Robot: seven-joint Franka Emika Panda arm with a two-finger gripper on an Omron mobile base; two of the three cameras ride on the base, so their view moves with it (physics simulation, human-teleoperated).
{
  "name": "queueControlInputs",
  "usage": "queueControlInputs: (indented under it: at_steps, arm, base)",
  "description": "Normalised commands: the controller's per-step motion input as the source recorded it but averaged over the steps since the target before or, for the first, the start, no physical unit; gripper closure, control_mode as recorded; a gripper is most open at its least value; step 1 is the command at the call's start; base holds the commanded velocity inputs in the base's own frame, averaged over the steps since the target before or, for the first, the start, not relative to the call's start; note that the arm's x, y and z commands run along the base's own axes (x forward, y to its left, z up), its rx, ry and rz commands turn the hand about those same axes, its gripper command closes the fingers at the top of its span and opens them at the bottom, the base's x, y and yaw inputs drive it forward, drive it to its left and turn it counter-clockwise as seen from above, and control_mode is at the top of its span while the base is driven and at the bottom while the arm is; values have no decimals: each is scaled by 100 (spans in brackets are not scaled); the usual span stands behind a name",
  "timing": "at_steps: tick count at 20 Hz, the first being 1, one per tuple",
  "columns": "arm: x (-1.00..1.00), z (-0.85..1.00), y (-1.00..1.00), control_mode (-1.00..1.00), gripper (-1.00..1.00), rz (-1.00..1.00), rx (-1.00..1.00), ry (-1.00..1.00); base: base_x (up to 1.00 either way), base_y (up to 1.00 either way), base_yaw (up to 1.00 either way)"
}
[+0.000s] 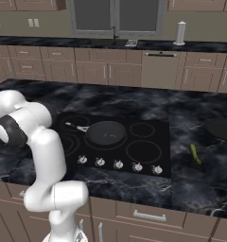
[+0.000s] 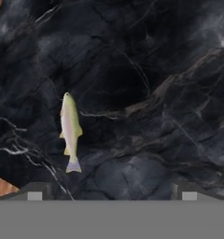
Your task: Place both pans onto different burners. Then place the squash and the fish on different pans.
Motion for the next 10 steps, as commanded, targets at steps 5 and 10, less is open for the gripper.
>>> queueControlInputs:
  at_steps: [5, 10]
  arm:
    - [-3, 4, 43, -100, -100, -1, -10, 4]
    - [0, 0, 30, -100, -100, 0, -11, 1]
  base:
    - [0, 0, 0]
    - [0, 0, 0]
